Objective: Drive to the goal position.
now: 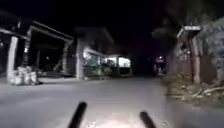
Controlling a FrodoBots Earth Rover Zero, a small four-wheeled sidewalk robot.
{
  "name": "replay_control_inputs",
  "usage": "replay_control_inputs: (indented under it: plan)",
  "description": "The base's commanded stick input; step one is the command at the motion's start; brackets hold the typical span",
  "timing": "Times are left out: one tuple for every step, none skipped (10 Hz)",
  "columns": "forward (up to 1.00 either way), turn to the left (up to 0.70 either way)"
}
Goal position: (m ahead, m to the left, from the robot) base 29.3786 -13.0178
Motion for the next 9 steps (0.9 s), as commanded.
replay_control_inputs:
  plan:
    - [1.00,-0.38]
    - [1.00,-0.06]
    - [1.00,0.02]
    - [1.00,0.02]
    - [1.00,0.02]
    - [1.00,0.02]
    - [1.00,0.02]
    - [1.00,0.02]
    - [1.00,0.02]
